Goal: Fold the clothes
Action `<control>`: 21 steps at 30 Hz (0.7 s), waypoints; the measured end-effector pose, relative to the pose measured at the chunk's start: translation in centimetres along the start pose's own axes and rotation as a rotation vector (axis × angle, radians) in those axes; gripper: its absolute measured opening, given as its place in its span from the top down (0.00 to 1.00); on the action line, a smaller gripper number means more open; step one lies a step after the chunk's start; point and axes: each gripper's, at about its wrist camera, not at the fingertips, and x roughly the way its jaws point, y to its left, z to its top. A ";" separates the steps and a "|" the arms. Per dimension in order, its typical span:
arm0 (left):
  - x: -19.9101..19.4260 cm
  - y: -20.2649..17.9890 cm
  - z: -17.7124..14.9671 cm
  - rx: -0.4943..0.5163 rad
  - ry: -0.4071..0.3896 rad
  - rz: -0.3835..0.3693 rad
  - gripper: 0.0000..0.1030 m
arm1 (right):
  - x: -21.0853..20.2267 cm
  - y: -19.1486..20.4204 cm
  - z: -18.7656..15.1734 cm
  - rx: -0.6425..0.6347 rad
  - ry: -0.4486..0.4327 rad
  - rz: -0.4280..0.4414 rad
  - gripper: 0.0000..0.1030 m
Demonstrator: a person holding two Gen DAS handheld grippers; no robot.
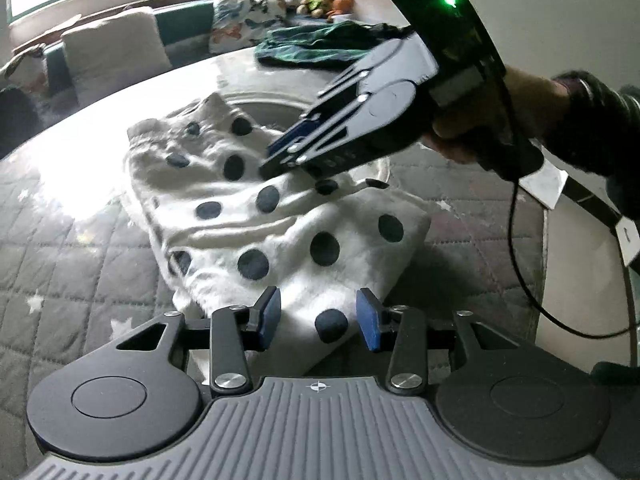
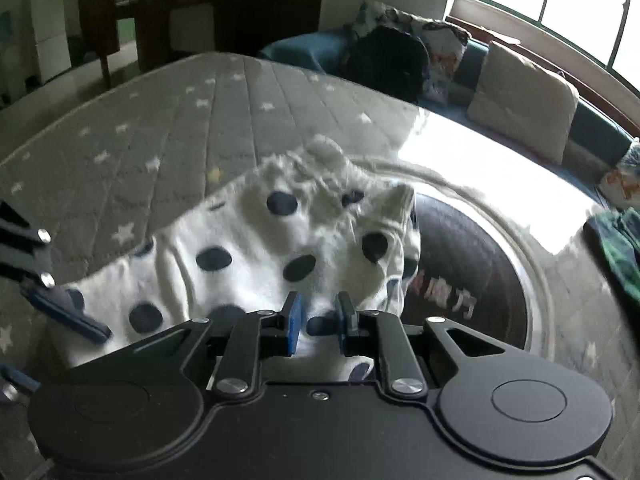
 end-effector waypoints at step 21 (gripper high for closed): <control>-2.5 -2.6 -1.1 -0.134 -0.011 0.154 0.33 | -7.7 1.8 -5.1 0.137 -0.096 -0.112 0.50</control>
